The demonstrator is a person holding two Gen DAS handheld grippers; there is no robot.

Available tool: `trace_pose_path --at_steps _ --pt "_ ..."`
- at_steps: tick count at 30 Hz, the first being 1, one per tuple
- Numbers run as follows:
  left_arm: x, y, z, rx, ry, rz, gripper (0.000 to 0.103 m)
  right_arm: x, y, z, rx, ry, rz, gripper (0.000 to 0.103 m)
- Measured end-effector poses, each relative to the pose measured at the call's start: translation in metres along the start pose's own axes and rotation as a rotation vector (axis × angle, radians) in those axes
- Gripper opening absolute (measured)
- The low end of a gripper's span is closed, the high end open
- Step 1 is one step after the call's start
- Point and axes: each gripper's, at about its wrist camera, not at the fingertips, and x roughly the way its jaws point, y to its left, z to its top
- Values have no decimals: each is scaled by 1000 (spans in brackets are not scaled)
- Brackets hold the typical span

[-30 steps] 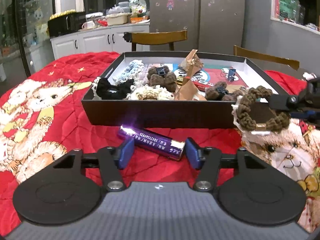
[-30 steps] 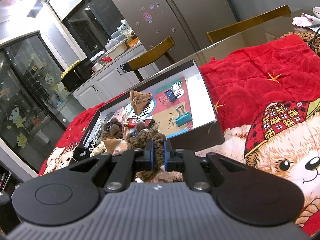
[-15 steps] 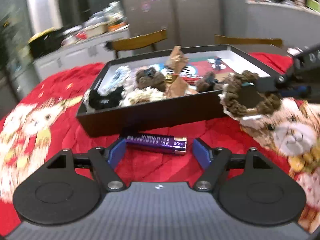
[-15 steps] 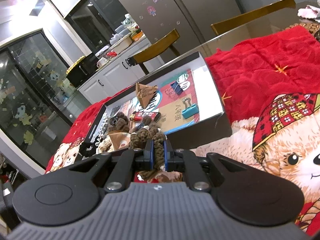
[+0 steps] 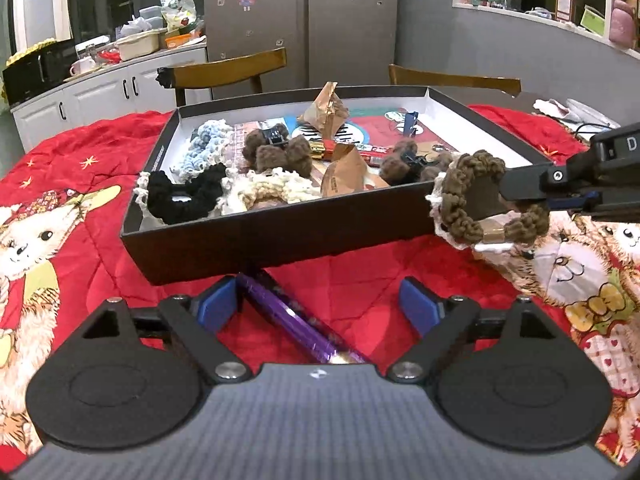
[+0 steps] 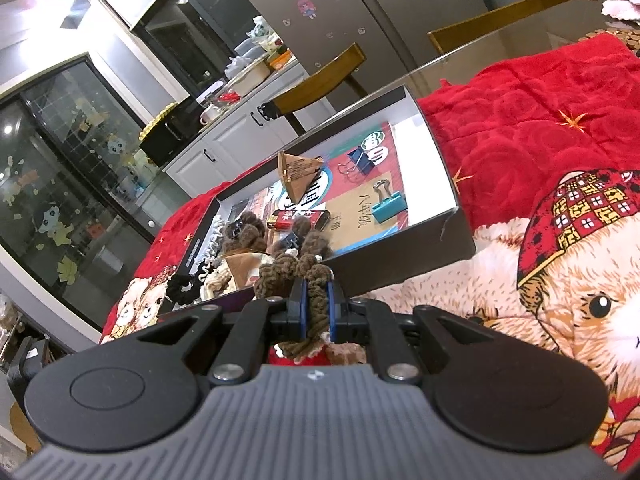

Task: Organize objects
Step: 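Lift the brown scrunchie with the right gripper while the left closes on the purple stick, then carry the purple stick and brown scrunchie over the box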

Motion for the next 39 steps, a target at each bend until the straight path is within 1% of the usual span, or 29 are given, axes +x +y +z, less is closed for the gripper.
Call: trace_pose_path --at_steps 3,5,6,7,8,9,10,11,12,14,19,23,26,28,31,35,39 --pt "0 0 0 -2 2 9 89 1 -1 0 1 0 -6 12" --pt "-1 -4 -1 7 -4 29 83 1 -1 0 -2 -1 -7 12" --pt "-4 -6 -2 6 -13 33 71 1 -1 0 -4 -3 -10 12" --pt "-7 -8 -3 4 -21 29 56 1 0 0 -6 -4 -13 12" --pt "-10 -11 -5 5 -27 23 48 1 0 0 -9 -6 -15 12" --pt "-13 -15 -7 17 -34 25 37 1 0 0 -11 -6 -17 12" --pt "-14 -21 -8 38 -38 38 28 2 0 0 -13 -6 -19 12" --pt "-16 -26 -8 56 -41 47 26 2 1 -1 -15 -5 -22 12" --pt "-16 -29 -9 61 -41 58 25 3 1 -1 -15 -5 -25 12" --pt "-17 -31 -10 53 -42 74 24 3 1 -1 -16 -5 -28 12" --pt "-19 -30 -9 30 -39 82 24 -1 3 -1 -25 -22 -23 12" --pt "-21 -30 -6 13 -27 102 24 -5 8 0 -49 -48 -24 12" --pt "-26 -28 -1 -12 -31 97 24 -8 12 1 -53 -63 -24 12" --pt "-31 -26 4 -28 -45 100 24 -9 15 2 -43 -61 -13 12" --pt "-41 -25 12 -36 -75 115 24 -9 18 7 -2 -38 30 12" --pt "-57 -18 27 -55 -112 109 24 -13 35 16 -37 -61 32 12" --pt "-65 -7 46 -63 -148 120 24 -14 50 33 -51 -81 43 12"
